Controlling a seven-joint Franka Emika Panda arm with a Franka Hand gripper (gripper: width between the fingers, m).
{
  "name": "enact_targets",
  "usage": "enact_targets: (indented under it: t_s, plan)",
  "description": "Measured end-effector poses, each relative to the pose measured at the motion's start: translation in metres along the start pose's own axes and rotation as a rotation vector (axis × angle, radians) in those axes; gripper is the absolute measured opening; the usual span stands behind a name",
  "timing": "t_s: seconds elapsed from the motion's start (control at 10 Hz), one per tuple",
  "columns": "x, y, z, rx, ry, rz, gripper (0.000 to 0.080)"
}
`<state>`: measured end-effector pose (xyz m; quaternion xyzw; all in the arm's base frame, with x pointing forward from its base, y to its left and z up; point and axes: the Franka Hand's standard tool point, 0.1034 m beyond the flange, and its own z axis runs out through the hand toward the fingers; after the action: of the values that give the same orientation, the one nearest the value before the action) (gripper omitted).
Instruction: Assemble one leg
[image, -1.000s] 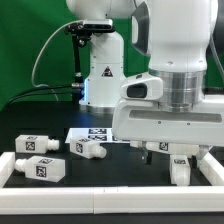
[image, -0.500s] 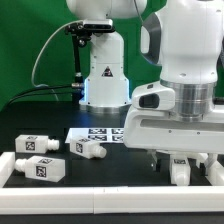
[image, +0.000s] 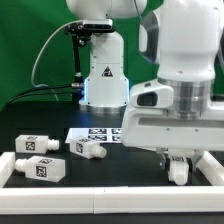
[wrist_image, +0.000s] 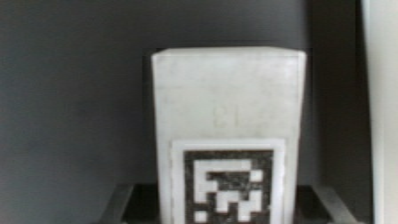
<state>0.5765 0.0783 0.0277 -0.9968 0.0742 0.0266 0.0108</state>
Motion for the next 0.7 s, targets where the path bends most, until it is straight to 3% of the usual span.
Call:
enact_targets:
  t_s: [0.3, 0.4, 0.7]
  plan:
    - [-0.057, 0.027, -0.034, -0.002, -0.011, -0.126, 0.0284]
    - [-0.071, 0.034, -0.035, -0.004, -0.007, -0.119, 0.0284]
    - [-0.07, 0.033, -0.033, -0.004, -0.008, -0.12, 0.0284]
